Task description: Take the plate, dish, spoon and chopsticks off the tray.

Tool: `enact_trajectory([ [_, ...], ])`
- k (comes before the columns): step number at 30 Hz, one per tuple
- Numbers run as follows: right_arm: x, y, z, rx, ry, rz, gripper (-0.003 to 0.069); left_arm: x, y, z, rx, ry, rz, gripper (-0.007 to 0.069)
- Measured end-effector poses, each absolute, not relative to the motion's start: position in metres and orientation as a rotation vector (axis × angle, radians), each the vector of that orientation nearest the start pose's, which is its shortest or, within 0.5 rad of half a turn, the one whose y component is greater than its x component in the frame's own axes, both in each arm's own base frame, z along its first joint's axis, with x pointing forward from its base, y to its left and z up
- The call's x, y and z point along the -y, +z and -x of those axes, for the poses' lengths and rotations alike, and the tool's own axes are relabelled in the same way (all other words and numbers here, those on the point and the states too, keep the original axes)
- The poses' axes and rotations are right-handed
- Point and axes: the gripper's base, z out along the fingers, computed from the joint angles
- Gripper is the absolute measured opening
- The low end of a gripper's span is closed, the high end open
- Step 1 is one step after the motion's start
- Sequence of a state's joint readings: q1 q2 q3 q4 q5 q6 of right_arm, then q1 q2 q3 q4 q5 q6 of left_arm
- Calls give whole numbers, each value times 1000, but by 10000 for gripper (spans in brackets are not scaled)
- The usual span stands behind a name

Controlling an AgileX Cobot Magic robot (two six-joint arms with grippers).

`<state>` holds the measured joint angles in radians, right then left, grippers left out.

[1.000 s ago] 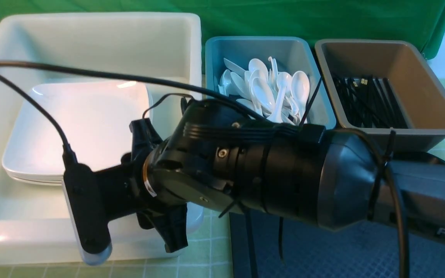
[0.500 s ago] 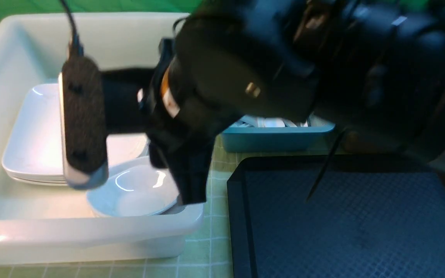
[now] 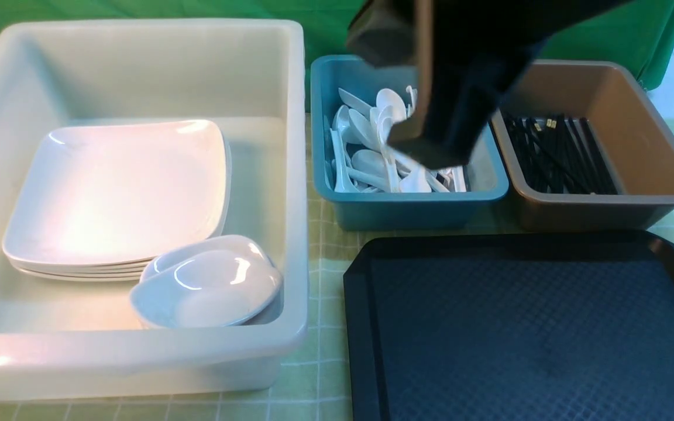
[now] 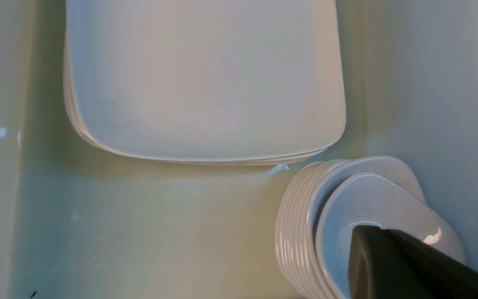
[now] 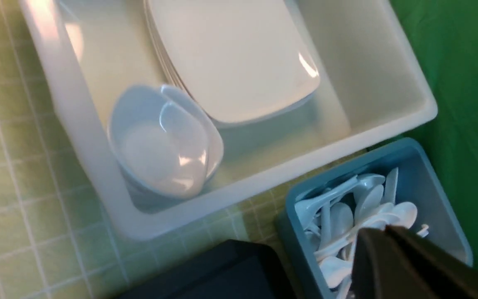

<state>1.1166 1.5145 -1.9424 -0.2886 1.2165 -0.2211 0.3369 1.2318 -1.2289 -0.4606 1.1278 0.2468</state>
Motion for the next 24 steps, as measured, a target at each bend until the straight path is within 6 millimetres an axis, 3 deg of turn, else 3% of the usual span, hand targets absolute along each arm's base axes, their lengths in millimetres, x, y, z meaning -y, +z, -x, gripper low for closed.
enact_trajectory([
  [2,-263,489,-155,-1789,132,1364,3,-43,375,-234,-2475,-384,221,-12],
  [3,-281,472,-163,-1838,124,1381,3,-43,375,-235,-2474,-388,222,-12],
  [4,-283,470,-164,-1846,123,1384,3,-43,375,-235,-2474,-388,222,-12],
  [9,-340,400,-191,-1985,110,1490,3,-44,375,-234,-2483,-361,215,-12],
  [10,-357,374,-201,-2051,171,1534,2,-45,374,-234,-2491,-340,216,-12],
  [13,-378,339,-225,-2167,389,1570,3,-49,372,-232,-2512,-287,249,-12],
  [18,-388,321,-270,-2248,661,1455,3,-53,371,-231,-2529,-235,274,-12],
  [24,-397,299,-287,-2296,722,1453,3,-54,371,-232,-2514,-230,279,-12],
])
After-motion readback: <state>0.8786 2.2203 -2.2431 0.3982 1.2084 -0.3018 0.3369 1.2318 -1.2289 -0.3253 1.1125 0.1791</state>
